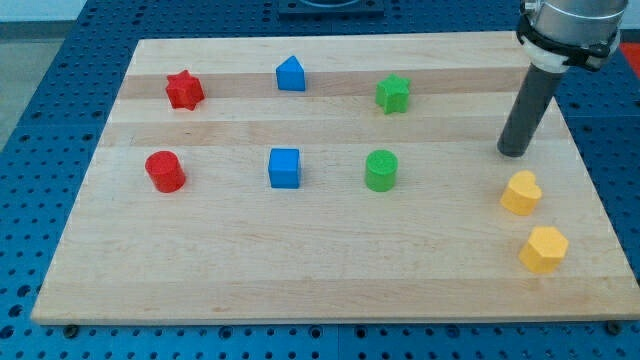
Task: Push the heart into the hexagon
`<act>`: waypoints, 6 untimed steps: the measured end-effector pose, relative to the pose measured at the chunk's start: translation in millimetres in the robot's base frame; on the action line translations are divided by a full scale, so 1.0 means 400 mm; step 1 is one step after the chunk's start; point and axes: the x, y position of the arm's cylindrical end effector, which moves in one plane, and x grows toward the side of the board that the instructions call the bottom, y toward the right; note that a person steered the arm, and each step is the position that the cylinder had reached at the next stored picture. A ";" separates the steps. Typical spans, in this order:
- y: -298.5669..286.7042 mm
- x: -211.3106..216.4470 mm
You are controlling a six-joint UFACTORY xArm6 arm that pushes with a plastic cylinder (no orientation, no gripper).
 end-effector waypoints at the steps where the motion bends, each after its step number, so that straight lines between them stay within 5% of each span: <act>1: 0.000 0.073; 6: 0.000 0.197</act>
